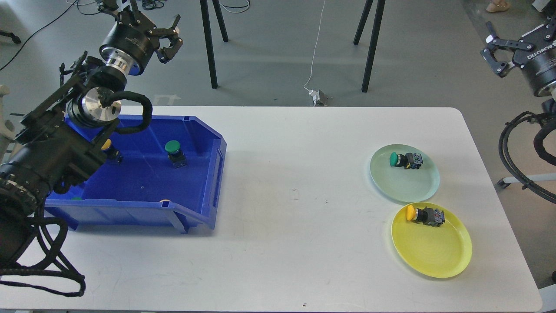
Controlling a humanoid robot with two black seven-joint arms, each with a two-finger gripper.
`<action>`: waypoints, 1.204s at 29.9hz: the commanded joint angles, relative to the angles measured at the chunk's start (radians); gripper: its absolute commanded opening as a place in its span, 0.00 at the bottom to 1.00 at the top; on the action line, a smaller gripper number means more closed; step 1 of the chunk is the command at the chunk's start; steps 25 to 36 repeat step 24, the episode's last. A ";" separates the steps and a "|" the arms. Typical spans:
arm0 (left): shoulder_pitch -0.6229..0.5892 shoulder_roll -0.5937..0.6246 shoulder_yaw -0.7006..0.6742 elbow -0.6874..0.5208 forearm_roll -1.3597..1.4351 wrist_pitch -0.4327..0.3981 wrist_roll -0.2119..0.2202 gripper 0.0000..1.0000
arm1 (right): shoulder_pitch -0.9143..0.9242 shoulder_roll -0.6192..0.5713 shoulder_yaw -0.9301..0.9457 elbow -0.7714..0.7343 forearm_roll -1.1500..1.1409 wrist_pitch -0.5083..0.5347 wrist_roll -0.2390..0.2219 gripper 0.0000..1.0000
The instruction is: Pass button and place on color plate
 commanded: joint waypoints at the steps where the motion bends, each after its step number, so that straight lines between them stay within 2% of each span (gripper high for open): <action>1: 0.002 -0.015 -0.002 0.018 0.000 0.000 0.000 1.00 | 0.087 0.065 -0.033 -0.118 0.026 0.020 -0.005 0.99; 6: -0.003 -0.041 -0.008 0.021 -0.001 0.000 0.000 1.00 | 0.117 0.113 -0.051 -0.201 0.028 0.020 -0.011 0.99; 10: -0.001 -0.043 -0.019 0.021 -0.001 0.000 0.000 1.00 | 0.113 0.119 -0.053 -0.201 0.039 0.020 -0.049 0.99; 12: -0.001 -0.044 -0.019 0.021 -0.001 0.000 -0.001 1.00 | 0.110 0.130 -0.051 -0.203 0.039 0.020 -0.054 0.99; 22: 0.002 -0.054 -0.069 0.021 -0.005 0.000 -0.001 1.00 | 0.116 0.171 -0.053 -0.273 0.039 0.018 -0.053 0.99; 36: 0.005 -0.055 -0.088 0.021 -0.005 0.000 0.000 1.00 | 0.117 0.173 -0.053 -0.269 0.039 0.018 -0.049 0.99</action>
